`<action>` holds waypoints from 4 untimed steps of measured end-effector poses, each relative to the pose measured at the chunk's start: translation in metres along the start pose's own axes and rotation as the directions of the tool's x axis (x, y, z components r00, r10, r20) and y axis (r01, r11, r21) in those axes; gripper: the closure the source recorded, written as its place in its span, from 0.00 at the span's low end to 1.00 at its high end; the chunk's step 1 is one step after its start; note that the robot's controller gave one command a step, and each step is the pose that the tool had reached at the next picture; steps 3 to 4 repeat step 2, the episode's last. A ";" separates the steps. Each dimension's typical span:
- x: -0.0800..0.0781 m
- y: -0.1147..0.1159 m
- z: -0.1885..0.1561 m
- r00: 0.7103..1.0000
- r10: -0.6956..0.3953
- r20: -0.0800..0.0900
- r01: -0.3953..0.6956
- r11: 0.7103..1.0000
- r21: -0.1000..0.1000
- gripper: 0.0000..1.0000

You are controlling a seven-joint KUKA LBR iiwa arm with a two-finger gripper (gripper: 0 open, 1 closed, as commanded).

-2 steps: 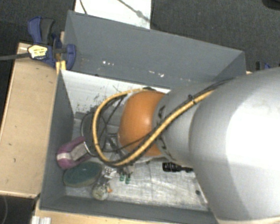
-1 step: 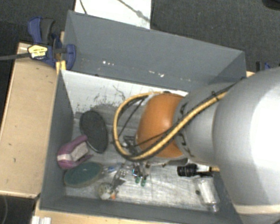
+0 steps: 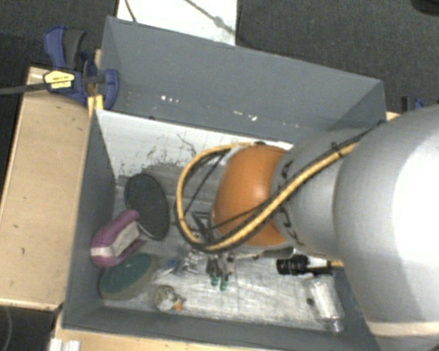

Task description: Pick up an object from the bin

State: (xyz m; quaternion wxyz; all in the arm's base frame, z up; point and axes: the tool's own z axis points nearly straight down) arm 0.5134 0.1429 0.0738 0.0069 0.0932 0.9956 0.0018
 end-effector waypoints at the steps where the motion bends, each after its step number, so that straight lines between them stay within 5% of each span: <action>1: -0.003 0.001 -0.056 1.000 -0.006 -0.007 0.006 1.000 0.002 1.00; 2: -0.005 0.001 -0.098 1.000 -0.016 -0.008 0.016 1.000 0.002 1.00; 4: -0.005 0.001 -0.098 1.000 -0.016 -0.008 0.016 1.000 0.002 1.00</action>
Offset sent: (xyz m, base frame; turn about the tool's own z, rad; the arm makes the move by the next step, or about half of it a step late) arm -0.0001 0.0000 0.0522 0.0000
